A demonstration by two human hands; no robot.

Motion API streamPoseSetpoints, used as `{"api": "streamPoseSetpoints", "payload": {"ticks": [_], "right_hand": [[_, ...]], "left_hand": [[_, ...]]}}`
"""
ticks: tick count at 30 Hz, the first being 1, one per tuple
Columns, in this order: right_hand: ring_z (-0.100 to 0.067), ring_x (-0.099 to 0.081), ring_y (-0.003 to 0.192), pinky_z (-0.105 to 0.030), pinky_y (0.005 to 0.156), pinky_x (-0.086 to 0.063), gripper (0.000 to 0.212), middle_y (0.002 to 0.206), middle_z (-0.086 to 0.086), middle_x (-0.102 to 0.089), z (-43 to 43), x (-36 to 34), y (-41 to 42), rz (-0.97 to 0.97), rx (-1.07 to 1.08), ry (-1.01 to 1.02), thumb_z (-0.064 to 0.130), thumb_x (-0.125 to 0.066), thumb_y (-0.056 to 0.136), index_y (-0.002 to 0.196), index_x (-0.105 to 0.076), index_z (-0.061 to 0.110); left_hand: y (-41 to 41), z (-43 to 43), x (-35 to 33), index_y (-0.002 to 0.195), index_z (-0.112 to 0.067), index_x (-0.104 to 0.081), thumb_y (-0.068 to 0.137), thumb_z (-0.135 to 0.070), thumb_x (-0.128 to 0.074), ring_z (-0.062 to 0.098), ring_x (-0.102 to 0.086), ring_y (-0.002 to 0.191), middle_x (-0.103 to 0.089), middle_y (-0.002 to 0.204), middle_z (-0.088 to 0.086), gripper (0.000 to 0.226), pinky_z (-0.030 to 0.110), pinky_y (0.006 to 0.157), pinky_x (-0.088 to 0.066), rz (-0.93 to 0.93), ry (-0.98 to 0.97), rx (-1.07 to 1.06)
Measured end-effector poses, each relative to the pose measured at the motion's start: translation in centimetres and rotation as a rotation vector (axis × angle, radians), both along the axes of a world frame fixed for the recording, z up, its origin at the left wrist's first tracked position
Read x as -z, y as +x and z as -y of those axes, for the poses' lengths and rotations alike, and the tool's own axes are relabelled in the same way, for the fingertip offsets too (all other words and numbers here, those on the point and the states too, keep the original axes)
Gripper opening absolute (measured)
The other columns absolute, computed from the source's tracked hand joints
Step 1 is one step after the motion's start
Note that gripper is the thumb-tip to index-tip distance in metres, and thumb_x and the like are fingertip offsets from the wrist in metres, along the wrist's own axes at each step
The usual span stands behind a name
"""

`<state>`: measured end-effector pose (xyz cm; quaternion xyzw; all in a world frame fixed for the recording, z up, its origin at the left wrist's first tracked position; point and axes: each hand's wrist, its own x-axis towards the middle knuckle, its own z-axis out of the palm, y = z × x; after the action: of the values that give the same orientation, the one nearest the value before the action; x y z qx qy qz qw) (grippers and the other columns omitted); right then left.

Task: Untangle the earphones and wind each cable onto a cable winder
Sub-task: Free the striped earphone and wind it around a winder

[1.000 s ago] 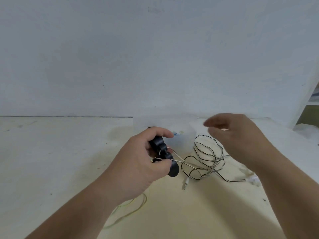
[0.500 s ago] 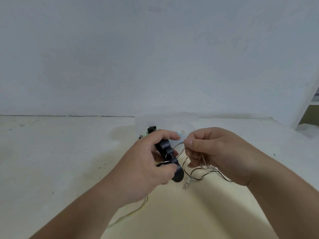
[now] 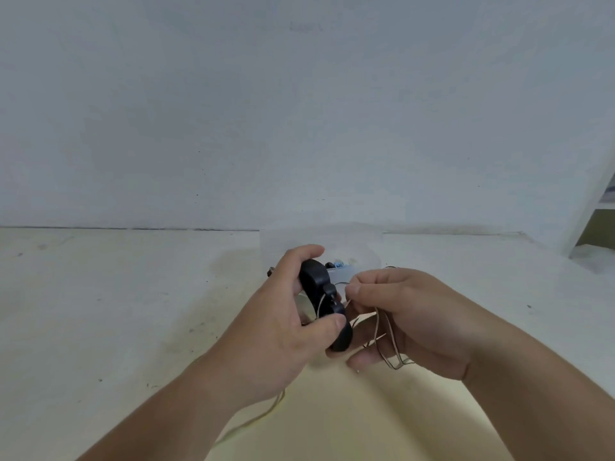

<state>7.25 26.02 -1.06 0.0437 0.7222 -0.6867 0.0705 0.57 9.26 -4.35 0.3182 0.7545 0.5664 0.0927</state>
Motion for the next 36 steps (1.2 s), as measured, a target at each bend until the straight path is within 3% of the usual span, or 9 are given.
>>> {"api": "streamPoseSetpoints", "payload": {"ticks": [3,8,11,14,18,23,27,31,36], "right_hand": [[-0.033,-0.070,0.077,-0.040,0.065,-0.057,0.026,0.084,-0.017,-0.068,-0.2,0.2,-0.3,0.002,0.015,0.032,0.015,-0.052,0.100,0.092,-0.064,-0.006],[-0.034,-0.071,0.078,-0.035,0.059,-0.058,0.033,0.093,-0.022,-0.070,-0.3,0.7,-0.7,-0.022,0.062,0.039,0.011,-0.048,0.102,0.105,-0.050,-0.022],[-0.035,-0.071,0.074,-0.037,0.061,-0.058,0.028,0.087,-0.015,-0.071,-0.1,0.8,-0.6,-0.038,0.116,-0.010,0.008,-0.047,0.101,0.094,-0.062,-0.014],[-0.036,-0.070,0.071,-0.038,0.061,-0.058,0.052,0.086,-0.014,-0.072,0.1,0.7,-0.6,-0.061,0.148,-0.040,0.007,-0.045,0.102,0.059,-0.073,0.014],[-0.038,-0.069,0.071,-0.043,0.067,-0.058,0.059,0.086,-0.015,-0.073,0.1,0.5,-0.6,-0.080,0.174,-0.048,0.009,-0.045,0.102,0.047,-0.065,0.017],[-0.036,-0.070,0.072,-0.049,0.075,-0.057,0.060,0.082,-0.012,-0.074,0.2,0.0,-0.4,-0.101,0.154,-0.014,0.012,-0.044,0.103,0.050,-0.070,0.021],[-0.035,-0.073,0.077,-0.045,0.072,-0.057,0.053,0.087,-0.017,-0.074,-0.2,-0.1,-0.4,-0.113,0.197,0.018,0.016,-0.047,0.103,0.057,-0.072,0.019],[-0.033,-0.073,0.077,-0.044,0.071,-0.058,0.033,0.087,-0.021,-0.073,-1.3,-0.3,-0.6,-0.166,0.319,-0.008,0.016,-0.052,0.101,0.097,-0.063,-0.015],[-0.038,-0.071,0.071,-0.039,0.063,-0.059,0.041,0.084,-0.027,-0.072,-1.0,-0.9,-0.2,-0.162,0.315,-0.089,0.014,-0.051,0.100,0.063,-0.065,0.006]], "left_hand": [[-0.1,0.2,-0.3,0.130,-0.050,-0.043,0.079,-0.016,-0.081,0.003,-0.058,0.060,-0.061,0.113,-0.014,0.072,0.013,0.055,-0.043,-0.004,0.017,-0.027],[-0.5,0.2,-0.1,0.121,-0.042,-0.057,0.069,-0.009,-0.087,0.002,-0.059,0.063,-0.062,0.103,-0.015,0.069,0.012,0.057,-0.045,0.001,0.053,-0.119],[-0.2,0.0,0.0,0.123,-0.044,-0.057,0.067,-0.011,-0.088,0.003,-0.063,0.069,-0.062,0.102,-0.022,0.072,0.010,0.061,-0.046,-0.037,0.046,-0.181],[0.3,-0.1,-0.1,0.123,-0.048,-0.055,0.069,-0.015,-0.088,0.000,-0.064,0.066,-0.063,0.104,-0.022,0.071,0.010,0.058,-0.045,-0.074,0.032,-0.215],[0.5,-0.3,-0.3,0.118,-0.052,-0.052,0.073,-0.018,-0.085,0.011,-0.072,0.068,-0.066,0.106,-0.018,0.065,0.031,0.063,-0.054,-0.049,0.054,-0.226],[0.8,-0.4,-0.9,0.118,-0.038,-0.055,0.085,-0.006,-0.074,0.020,-0.070,0.057,-0.072,0.097,-0.010,0.050,0.042,0.066,-0.063,0.176,0.138,-0.126],[0.6,-0.1,-1.0,0.124,-0.041,-0.052,0.087,-0.007,-0.071,0.020,-0.074,0.072,-0.071,0.105,-0.005,0.054,0.043,0.072,-0.063,0.237,0.135,-0.090],[0.6,-0.1,-1.1,0.122,-0.048,-0.053,0.088,-0.007,-0.069,0.022,-0.074,0.086,-0.066,0.110,0.000,0.056,0.043,0.074,-0.063,0.248,0.128,-0.053],[0.8,0.0,-1.1,0.120,-0.039,-0.053,0.089,-0.002,-0.068,0.027,-0.075,0.086,-0.063,0.114,0.013,0.051,0.043,0.074,-0.063,0.297,0.186,0.003]]}}
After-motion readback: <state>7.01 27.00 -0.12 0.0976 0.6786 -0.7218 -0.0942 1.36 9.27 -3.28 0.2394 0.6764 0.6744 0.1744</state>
